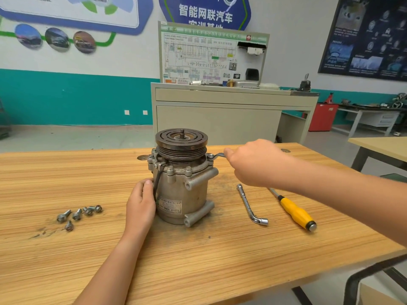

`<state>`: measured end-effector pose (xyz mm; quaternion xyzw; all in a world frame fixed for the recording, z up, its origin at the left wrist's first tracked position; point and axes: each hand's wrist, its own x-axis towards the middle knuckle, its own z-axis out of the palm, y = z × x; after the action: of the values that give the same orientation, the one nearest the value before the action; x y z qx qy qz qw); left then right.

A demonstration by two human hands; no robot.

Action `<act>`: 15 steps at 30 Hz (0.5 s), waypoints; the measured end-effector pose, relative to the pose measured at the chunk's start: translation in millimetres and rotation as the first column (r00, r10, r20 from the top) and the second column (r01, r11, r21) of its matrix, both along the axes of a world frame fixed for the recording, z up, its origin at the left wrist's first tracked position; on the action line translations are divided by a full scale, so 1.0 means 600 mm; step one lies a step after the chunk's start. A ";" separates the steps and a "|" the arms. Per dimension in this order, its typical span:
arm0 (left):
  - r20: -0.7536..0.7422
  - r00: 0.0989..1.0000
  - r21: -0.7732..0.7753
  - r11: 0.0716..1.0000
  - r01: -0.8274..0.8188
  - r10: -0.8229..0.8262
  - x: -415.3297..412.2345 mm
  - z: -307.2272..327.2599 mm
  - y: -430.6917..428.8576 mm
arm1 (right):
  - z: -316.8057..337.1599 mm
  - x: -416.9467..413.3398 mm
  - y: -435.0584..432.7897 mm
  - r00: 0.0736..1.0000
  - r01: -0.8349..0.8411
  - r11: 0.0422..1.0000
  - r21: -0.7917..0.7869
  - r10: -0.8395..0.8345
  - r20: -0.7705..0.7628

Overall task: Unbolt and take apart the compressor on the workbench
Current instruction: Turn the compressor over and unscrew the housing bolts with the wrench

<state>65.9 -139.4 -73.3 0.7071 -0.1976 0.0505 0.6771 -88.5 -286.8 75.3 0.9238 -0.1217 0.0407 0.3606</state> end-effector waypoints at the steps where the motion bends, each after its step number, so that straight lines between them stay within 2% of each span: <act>1: 0.000 1.000 0.000 1.000 0.002 -0.002 0.000 0.000 0.000 | 0.003 0.001 -0.011 1.000 -0.010 1.000 -0.014 0.010 -0.008; 6: -0.005 1.000 -0.013 1.000 0.007 -0.007 0.000 0.001 -0.002 | 0.002 0.024 -0.078 0.997 -0.075 0.991 -0.107 0.077 0.021; 10: -0.009 1.000 -0.023 1.000 0.013 -0.013 -0.001 0.003 -0.002 | -0.026 0.072 -0.107 0.978 -0.135 0.991 0.020 0.130 0.162; 11: -0.006 1.000 -0.023 1.000 0.011 -0.012 -0.001 0.004 -0.002 | -0.033 0.086 -0.107 0.963 -0.185 0.982 0.035 0.174 0.208; 13: 0.009 1.000 -0.016 1.000 0.007 -0.006 -0.001 0.005 -0.001 | -0.045 0.112 -0.102 0.873 -0.361 0.932 0.029 0.327 0.363; 15: 0.013 1.000 -0.012 1.000 0.003 -0.003 0.000 0.005 -0.001 | -0.045 0.126 -0.093 0.804 -0.441 0.898 0.012 0.388 0.451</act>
<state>65.9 -140.0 -70.3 0.7025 -0.2025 0.0553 0.6800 -12.6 -342.8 48.1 0.9141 0.0032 0.3178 0.2517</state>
